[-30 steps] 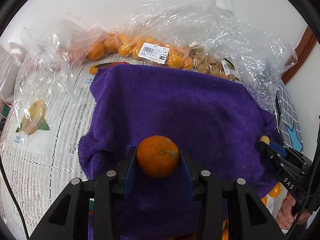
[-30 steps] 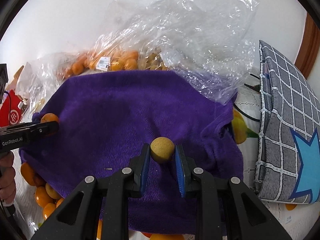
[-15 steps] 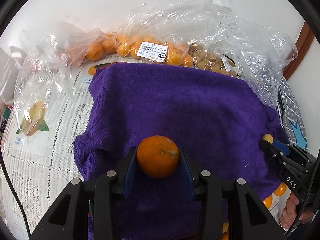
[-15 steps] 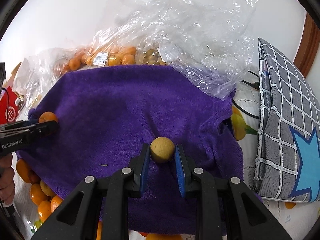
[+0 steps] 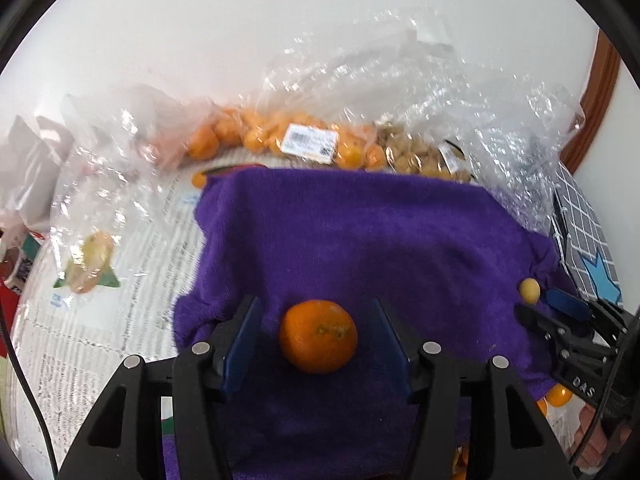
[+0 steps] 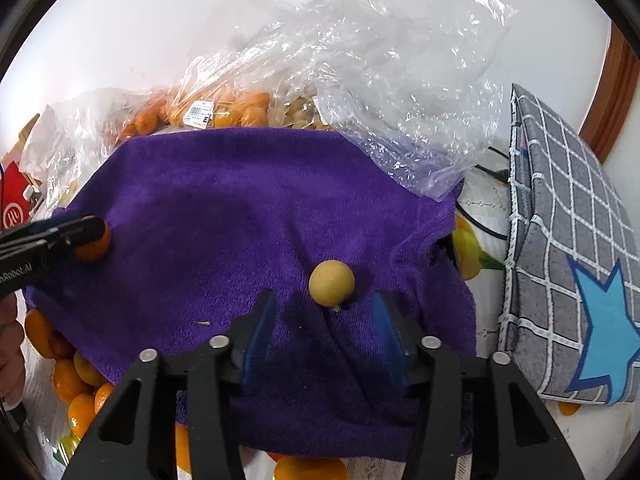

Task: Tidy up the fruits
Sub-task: 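Open both tools and lift them off the fruits on the towel, then grasp another orange at the towel edge with the left tool while the right tool grasps an orange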

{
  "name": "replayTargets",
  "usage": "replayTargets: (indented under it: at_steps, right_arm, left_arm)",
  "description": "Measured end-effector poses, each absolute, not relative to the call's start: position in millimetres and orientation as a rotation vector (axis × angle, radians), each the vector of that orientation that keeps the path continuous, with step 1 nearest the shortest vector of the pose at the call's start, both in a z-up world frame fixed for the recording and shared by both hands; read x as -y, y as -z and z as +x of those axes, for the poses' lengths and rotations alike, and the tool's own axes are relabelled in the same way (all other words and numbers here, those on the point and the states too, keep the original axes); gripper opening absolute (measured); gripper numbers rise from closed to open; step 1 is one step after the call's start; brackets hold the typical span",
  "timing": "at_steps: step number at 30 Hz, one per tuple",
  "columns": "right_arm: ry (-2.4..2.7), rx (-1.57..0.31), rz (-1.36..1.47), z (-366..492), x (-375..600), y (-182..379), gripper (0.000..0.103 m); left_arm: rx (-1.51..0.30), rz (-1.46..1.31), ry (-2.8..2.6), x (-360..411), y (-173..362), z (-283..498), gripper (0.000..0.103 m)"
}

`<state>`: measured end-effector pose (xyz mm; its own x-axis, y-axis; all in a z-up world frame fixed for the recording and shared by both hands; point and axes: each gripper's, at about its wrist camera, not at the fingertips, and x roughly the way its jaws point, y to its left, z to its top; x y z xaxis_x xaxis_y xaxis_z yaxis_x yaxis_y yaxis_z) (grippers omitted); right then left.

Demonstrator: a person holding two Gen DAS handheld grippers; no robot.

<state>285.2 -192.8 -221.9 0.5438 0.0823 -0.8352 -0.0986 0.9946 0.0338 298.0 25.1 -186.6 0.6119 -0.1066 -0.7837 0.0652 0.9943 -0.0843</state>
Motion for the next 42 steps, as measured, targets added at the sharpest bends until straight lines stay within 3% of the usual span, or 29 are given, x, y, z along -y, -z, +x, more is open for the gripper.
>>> replayTargets:
  at_steps: [11, 25, 30, 42]
  right_arm:
    - [-0.110, -0.853, -0.028, 263.7, 188.7, 186.2, 0.054]
    - [-0.084, -0.826, 0.024, 248.3, 203.0, 162.3, 0.054]
    - [-0.101, -0.822, 0.038, 230.2, 209.4, 167.7, 0.054]
    - [-0.137, -0.839, 0.070, 191.7, 224.0, 189.8, 0.057]
  left_arm:
    - [-0.791, -0.043, 0.062, -28.2, 168.6, 283.3, 0.055]
    - [-0.695, -0.096, 0.128, -24.4, 150.3, 259.0, 0.055]
    - [-0.648, -0.131, 0.174, -29.8, 145.5, 237.1, 0.067]
    - [-0.628, -0.146, 0.152, -54.4, 151.9, 200.0, 0.069]
